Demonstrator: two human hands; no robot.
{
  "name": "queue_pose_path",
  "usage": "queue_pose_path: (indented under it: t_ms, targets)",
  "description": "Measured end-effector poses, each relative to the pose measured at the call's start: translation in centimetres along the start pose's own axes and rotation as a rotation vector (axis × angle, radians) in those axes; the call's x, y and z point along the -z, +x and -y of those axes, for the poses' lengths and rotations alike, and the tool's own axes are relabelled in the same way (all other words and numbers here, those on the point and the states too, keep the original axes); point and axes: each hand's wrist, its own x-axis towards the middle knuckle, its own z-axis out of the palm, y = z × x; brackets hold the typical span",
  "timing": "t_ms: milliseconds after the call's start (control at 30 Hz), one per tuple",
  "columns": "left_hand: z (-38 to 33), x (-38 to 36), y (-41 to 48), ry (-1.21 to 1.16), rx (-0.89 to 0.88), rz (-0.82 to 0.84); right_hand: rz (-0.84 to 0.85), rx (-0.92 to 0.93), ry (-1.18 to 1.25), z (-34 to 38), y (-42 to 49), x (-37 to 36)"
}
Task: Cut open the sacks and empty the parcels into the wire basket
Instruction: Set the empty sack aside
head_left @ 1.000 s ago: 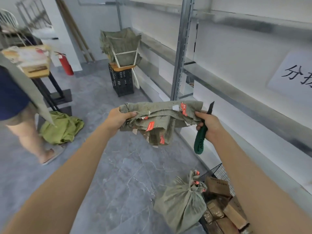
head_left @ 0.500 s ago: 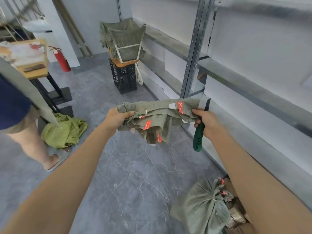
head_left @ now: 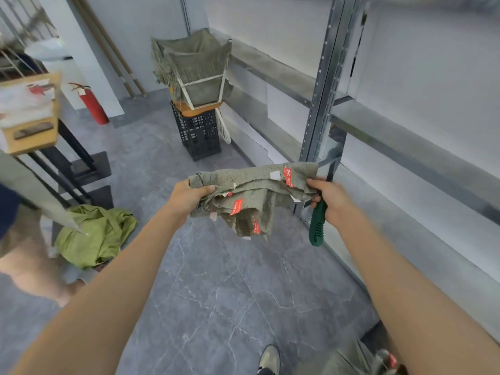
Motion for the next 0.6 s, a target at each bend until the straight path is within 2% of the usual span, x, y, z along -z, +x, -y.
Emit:
queue_pose_path:
  t_ms: [300,600]
  targets:
    - [-0.9,-4.1,11.7,-0.048,0.067,-0.017,-0.015,-0.053,-0.046,3.8,11.8,-1.8]
    - [3.1,-5.9,23.8,-0.006,0.164,0.079,-0.072,-0.157,-0.174,1.5,21.3,-3.1]
